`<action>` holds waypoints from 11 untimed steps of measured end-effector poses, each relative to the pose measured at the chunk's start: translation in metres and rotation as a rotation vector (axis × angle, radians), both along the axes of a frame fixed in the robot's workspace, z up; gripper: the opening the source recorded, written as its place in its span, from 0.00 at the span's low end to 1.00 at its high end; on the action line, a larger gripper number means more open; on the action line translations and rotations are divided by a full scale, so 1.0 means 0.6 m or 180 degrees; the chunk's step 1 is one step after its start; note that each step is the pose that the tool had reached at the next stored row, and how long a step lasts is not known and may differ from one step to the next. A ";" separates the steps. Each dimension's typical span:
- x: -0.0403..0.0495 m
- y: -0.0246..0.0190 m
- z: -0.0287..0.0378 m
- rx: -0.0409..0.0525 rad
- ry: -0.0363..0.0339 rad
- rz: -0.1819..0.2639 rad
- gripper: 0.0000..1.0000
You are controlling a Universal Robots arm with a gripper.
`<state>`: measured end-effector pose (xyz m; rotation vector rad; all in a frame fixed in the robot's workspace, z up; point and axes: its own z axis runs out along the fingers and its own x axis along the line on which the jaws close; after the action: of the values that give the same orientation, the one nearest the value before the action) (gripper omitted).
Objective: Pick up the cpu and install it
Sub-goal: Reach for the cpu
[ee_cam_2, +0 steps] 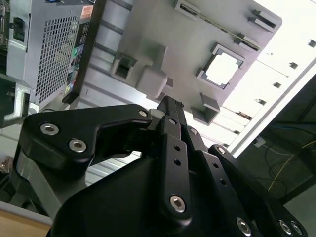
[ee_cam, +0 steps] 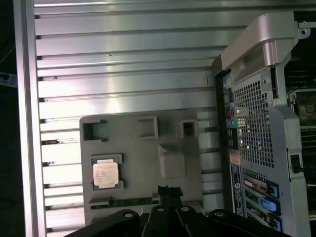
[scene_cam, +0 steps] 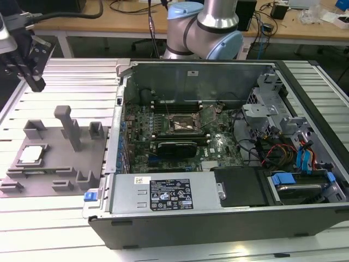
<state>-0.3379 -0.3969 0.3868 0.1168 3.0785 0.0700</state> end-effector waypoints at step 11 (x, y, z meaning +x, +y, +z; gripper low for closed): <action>-0.032 -0.0004 -0.010 0.0000 -0.0003 0.0000 0.11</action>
<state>-0.3574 -0.3971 0.3808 0.1167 3.0775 0.0701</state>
